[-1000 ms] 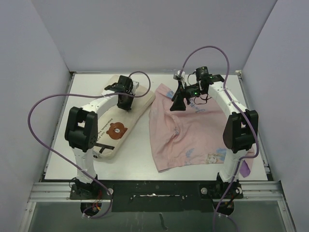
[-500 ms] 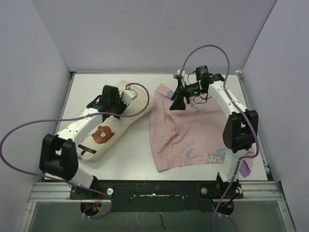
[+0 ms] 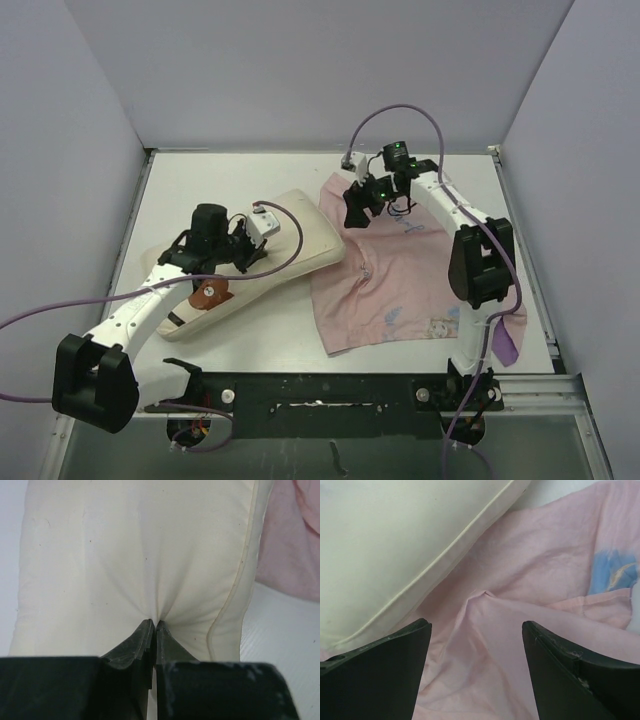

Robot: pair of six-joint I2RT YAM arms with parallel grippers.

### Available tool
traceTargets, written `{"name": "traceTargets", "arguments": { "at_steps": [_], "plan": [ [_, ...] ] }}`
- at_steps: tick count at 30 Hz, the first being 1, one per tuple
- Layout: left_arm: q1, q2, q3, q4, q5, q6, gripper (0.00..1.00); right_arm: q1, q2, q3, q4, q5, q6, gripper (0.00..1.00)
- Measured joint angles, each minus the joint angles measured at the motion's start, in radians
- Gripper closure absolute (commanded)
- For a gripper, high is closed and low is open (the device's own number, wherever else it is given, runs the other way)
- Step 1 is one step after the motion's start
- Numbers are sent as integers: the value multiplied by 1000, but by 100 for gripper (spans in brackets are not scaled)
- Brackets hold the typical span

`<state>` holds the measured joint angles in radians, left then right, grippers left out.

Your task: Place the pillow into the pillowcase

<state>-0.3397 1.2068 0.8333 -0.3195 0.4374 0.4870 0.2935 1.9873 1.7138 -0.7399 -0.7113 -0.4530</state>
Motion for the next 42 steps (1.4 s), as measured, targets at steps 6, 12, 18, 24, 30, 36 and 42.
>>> {"name": "traceTargets", "arguments": {
  "at_steps": [6, 12, 18, 24, 30, 36, 42],
  "plan": [
    [-38, 8, -5, 27, 71, -41, 100, 74, 38, -39, 16, 146, 48, 35],
    [-59, 24, -50, 5, 121, -66, 80, 85, 38, -90, 18, 228, 69, 58],
    [-59, 24, -51, -20, 173, -102, 36, 80, 38, -111, -3, 246, 71, 98],
    [-22, 16, 14, -45, 156, -211, 11, 33, 27, -110, -71, 105, 37, 100],
    [55, 88, 223, -55, 80, -406, 9, -113, -30, -112, -163, -74, -46, 100],
    [63, 393, 555, -149, 9, -523, 8, -156, -109, -222, -164, -89, -60, 100],
    [57, 617, 637, -244, -52, -517, 7, -177, -120, -304, -140, 45, -20, 98]
  ]
}}
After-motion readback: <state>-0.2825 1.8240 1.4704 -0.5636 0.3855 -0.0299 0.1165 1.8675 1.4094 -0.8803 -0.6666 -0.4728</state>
